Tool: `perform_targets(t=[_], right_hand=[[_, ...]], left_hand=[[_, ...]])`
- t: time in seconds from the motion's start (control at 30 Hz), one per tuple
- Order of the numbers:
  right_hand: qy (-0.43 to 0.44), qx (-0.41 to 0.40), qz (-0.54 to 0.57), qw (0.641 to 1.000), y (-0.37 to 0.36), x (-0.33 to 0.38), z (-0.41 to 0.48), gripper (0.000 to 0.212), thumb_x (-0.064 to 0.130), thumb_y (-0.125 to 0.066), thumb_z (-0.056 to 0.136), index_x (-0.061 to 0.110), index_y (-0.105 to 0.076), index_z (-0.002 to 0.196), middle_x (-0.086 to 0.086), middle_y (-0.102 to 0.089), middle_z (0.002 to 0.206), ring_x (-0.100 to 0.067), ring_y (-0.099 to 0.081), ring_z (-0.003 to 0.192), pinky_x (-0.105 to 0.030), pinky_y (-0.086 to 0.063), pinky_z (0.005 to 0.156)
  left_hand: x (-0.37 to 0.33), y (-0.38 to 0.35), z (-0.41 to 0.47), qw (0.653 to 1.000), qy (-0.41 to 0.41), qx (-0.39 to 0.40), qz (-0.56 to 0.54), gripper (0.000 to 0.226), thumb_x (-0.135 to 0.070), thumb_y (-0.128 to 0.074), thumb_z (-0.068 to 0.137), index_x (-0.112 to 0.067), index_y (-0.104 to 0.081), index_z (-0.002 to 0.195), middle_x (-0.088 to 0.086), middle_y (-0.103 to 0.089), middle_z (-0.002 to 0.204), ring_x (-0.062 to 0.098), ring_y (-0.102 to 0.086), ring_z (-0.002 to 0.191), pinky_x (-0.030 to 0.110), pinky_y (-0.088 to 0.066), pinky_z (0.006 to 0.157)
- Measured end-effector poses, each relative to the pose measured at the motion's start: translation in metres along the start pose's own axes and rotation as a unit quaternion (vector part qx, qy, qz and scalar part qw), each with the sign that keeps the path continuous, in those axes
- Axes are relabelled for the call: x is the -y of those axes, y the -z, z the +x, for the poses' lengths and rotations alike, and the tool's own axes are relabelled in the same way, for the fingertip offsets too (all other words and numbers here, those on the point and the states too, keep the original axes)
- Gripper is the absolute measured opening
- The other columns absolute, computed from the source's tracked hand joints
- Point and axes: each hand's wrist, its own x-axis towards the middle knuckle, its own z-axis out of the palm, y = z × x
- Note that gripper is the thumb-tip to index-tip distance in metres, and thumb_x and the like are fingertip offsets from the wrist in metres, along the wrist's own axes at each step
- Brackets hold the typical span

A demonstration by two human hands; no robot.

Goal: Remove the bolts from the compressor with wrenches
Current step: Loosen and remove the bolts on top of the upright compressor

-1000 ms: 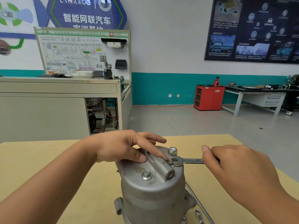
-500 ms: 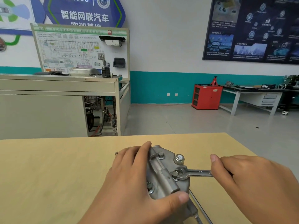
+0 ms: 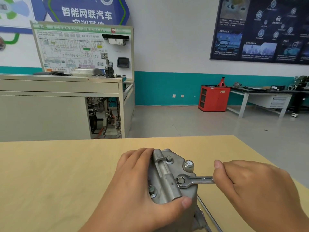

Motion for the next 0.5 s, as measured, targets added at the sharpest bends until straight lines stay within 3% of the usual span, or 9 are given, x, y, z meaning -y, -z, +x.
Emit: perform_targets(t=[0.07, 0.17, 0.3, 0.4, 0.47, 0.5], right_hand=[[0.001, 0.005, 0.004, 1.0, -0.002, -0.001, 0.001, 0.067, 0.039, -0.008, 0.099, 0.018, -0.032, 0.041, 0.007, -0.017, 0.046, -0.012, -0.017, 0.038, -0.01, -0.003, 0.059], [0.02, -0.001, 0.013, 1.0, -0.004, -0.005, 0.002, 0.06, 0.037, -0.012, 0.099, 0.019, -0.028, 0.044, 0.007, -0.017, 0.045, -0.012, -0.026, 0.03, -0.01, -0.002, 0.058], [0.046, -0.009, 0.034, 0.998, -0.007, -0.011, 0.001, 0.064, 0.031, -0.022, 0.098, 0.015, -0.039, 0.038, 0.0, -0.031, 0.035, -0.015, -0.034, 0.028, -0.012, -0.001, 0.059], [0.062, 0.021, 0.107, 0.992, -0.019, -0.01, 0.004, 0.065, 0.037, -0.02, 0.1, 0.017, -0.037, 0.041, 0.003, -0.031, 0.037, -0.019, -0.032, 0.031, -0.022, -0.006, 0.043], [0.084, 0.013, 0.147, 0.986, -0.026, -0.01, 0.008, 0.064, 0.037, -0.02, 0.1, 0.017, -0.038, 0.042, 0.002, -0.031, 0.038, -0.02, -0.031, 0.033, -0.025, -0.015, 0.045], [0.096, 0.0, 0.14, 0.985, -0.027, -0.012, 0.013, 0.063, 0.034, -0.023, 0.1, 0.016, -0.04, 0.042, 0.001, -0.032, 0.038, -0.02, -0.032, 0.033, -0.026, -0.018, 0.047]], left_hand=[[0.0, 0.0, 0.0, 1.0, -0.005, 0.006, 0.0, 0.084, -0.089, -0.036, 0.036, -0.053, -0.023, 0.111, -0.041, -0.029, 0.115, -0.015, -0.014, 0.122, -0.003, -0.015, 0.093], [0.002, 0.001, 0.001, 1.0, -0.013, 0.003, -0.018, 0.075, -0.087, -0.041, 0.037, -0.057, -0.024, 0.103, -0.041, -0.033, 0.113, -0.015, -0.017, 0.122, -0.002, -0.017, 0.092], [0.002, -0.001, 0.002, 0.998, -0.028, -0.02, -0.061, 0.068, -0.083, -0.05, 0.039, -0.057, -0.033, 0.099, -0.042, -0.041, 0.113, -0.015, -0.027, 0.119, -0.001, -0.021, 0.091], [0.008, 0.004, 0.001, 0.995, -0.049, 0.0, -0.087, 0.079, -0.077, -0.057, 0.042, -0.046, -0.045, 0.113, -0.036, -0.045, 0.118, -0.008, -0.036, 0.121, 0.002, -0.026, 0.093], [0.012, 0.006, 0.002, 0.993, -0.058, 0.026, -0.097, 0.091, -0.075, -0.06, 0.042, -0.038, -0.046, 0.123, -0.033, -0.046, 0.121, -0.004, -0.038, 0.124, 0.005, -0.027, 0.097], [0.012, 0.007, 0.005, 0.993, -0.057, 0.03, -0.099, 0.089, -0.075, -0.059, 0.041, -0.042, -0.043, 0.122, -0.036, -0.043, 0.121, -0.006, -0.036, 0.125, 0.004, -0.025, 0.097]])
